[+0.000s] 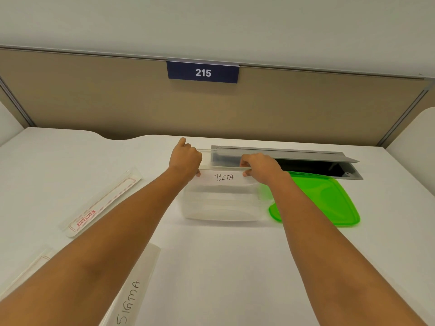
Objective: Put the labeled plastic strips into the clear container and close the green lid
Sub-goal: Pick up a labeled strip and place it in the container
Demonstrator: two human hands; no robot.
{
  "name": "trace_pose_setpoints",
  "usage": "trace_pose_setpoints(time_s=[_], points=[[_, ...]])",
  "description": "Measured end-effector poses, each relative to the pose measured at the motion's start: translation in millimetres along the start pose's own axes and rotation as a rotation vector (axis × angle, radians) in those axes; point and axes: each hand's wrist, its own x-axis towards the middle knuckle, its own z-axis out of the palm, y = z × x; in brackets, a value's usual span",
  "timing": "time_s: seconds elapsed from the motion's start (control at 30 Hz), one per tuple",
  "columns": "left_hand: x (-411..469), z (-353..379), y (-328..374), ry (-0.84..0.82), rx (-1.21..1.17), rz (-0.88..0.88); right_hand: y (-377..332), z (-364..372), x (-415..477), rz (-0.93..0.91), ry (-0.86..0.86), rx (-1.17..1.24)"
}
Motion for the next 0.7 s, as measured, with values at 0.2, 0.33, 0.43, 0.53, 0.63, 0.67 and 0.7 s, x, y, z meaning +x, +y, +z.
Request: trace_pose_setpoints(time_s=[0.2,0.33,0.43,0.53,0.63,0.67,0.7], points=[[7,10,5,-0.025,0.014,0.004,-1,8,9,0.006,-0.021,-0.027],[8,16,8,-0.042,0.015,0.007,-2,13,12,-0.003,-0.040,-0.041],[9,18,10,-0.053,0.006,0.008,-2,16,14,-0.015,-0.043,-0.068],[10,19,11,-0.059,0.011,0.004,-1,18,14,-0.024,-0.053,-0.106],[10,21,11,-0.060,0.016,0.001,-2,19,14,-0.023,-0.049,-0.139],[10,21,11,-0.063,0.018,-0.002,-2,20,14,-0.025,-0.045,-0.148],[9,21,12,-0.065,0.019,-0.005,-3,20,13,-0.030,-0.040,-0.160]])
